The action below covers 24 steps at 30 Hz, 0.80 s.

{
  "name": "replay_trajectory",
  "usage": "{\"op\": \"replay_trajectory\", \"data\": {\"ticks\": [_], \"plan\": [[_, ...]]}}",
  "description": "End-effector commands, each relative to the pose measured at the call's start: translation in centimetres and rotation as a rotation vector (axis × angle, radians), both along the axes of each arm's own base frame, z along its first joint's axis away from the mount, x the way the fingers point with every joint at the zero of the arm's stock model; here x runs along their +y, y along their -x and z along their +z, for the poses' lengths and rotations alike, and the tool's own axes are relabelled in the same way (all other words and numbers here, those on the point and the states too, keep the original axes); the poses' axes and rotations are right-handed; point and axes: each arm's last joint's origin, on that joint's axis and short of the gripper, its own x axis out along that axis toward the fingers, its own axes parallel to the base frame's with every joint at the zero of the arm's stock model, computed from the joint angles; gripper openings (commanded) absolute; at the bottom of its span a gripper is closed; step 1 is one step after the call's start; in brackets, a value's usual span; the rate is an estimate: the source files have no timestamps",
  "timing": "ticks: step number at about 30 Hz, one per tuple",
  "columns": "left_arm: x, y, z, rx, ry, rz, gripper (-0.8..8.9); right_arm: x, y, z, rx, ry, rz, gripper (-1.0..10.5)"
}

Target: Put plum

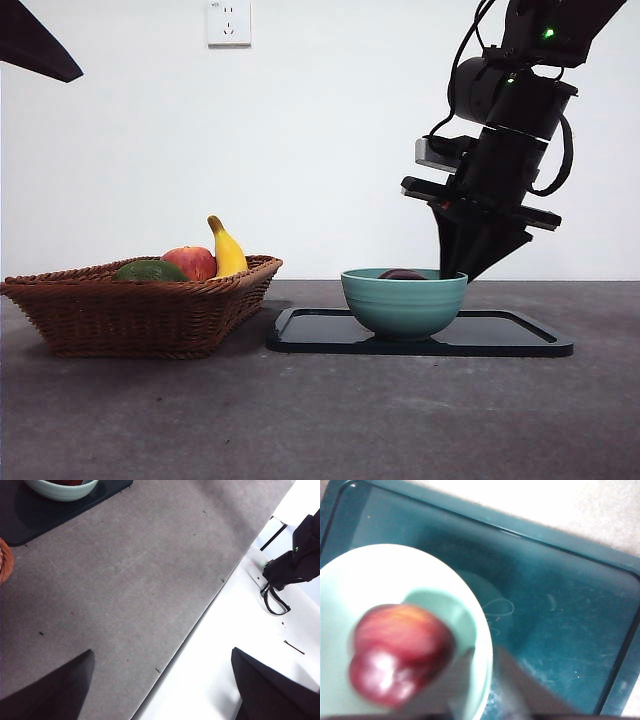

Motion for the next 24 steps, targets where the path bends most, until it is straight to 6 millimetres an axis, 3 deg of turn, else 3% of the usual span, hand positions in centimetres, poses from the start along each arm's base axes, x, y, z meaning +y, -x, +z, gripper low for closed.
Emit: {"op": "replay_trajectory", "data": {"ticks": [1,6,9,15,24], "plan": [[-0.2,0.0,0.3,-0.006,0.008,-0.011,4.37,0.3,-0.5,-0.2,0.001,-0.001,0.001,1.6],[-0.2,0.0,0.3,-0.006,0.008,-0.011,4.37,0.3,-0.4,0.4,-0.008,-0.003,0.001,1.6],[-0.2,0.0,0.3,-0.006,0.008,-0.011,4.37,0.1,0.0,1.7,-0.039,-0.007,-0.003,1.6],[-0.2,0.0,0.3,-0.007,0.008,-0.011,4.37,-0.6,2.2,6.1,-0.119,-0.008,-0.015,1.6],[-0.2,-0.1,0.3,-0.008,0.009,-0.011,4.37,-2.1,8.2,14.0,-0.274,-0.092,0.032,1.6]]}}
